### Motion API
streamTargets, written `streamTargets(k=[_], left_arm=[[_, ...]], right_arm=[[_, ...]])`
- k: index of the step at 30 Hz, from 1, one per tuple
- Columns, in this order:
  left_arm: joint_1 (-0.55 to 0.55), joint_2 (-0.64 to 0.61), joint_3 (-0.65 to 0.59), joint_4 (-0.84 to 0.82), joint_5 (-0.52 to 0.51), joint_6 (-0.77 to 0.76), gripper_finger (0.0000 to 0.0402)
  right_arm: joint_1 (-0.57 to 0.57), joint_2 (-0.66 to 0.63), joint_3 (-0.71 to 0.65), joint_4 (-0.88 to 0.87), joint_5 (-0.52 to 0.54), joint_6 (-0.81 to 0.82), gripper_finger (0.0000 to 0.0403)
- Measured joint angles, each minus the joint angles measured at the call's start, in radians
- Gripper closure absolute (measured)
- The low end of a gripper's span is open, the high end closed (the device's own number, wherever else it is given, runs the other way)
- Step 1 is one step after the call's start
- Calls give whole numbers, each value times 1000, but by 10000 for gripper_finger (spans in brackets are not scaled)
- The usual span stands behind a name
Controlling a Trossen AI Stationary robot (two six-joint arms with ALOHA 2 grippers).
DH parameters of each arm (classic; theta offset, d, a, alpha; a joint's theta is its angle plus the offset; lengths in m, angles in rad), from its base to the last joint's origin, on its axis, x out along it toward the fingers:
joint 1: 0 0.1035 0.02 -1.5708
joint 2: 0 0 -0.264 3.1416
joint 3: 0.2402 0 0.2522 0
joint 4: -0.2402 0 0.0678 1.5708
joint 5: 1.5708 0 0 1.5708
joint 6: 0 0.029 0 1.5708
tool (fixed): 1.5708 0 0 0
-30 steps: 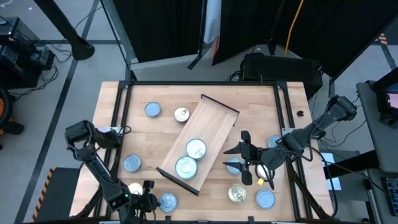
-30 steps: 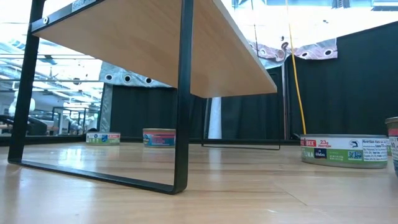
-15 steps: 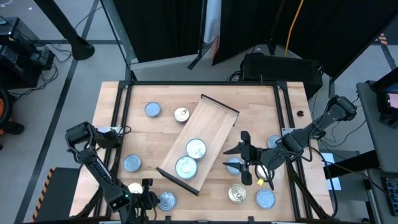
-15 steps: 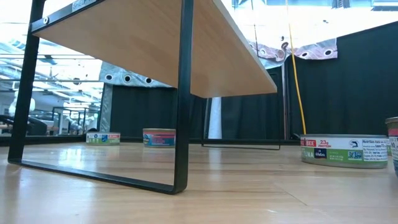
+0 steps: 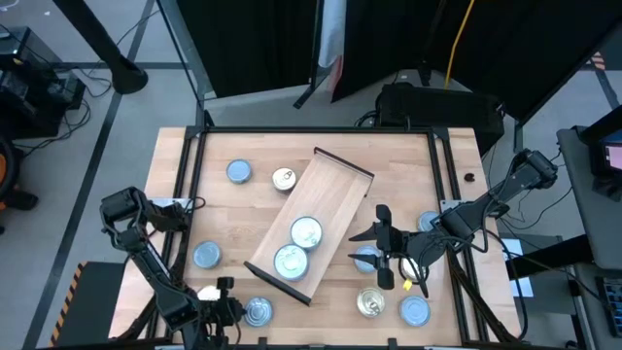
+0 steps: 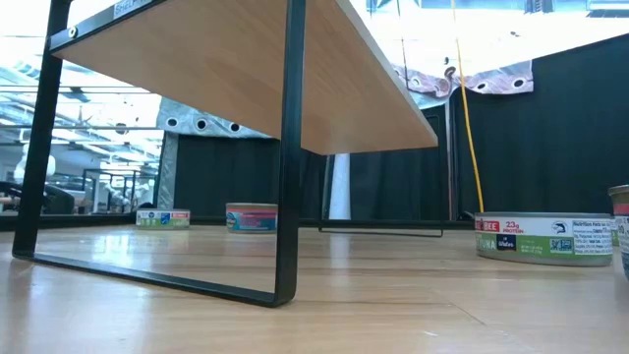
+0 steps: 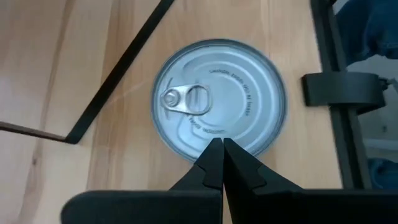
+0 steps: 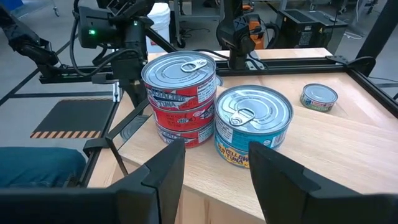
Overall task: Stack canned seafood by type on shelf
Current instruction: Stack the light blue tuna can on top of the other light blue tuna can
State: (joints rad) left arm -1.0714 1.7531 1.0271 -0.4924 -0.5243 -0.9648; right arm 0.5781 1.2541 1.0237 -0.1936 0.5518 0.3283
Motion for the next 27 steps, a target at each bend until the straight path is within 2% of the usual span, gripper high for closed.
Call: streamTargets(k=[6, 27], left_arm=[[-15, 0, -6, -35, 3, -49, 400], [-25, 23, -25, 11, -45, -49, 400]], right_arm=[[0, 0, 0, 0, -1, 0, 234], [0, 0, 0, 1, -2, -4, 234]])
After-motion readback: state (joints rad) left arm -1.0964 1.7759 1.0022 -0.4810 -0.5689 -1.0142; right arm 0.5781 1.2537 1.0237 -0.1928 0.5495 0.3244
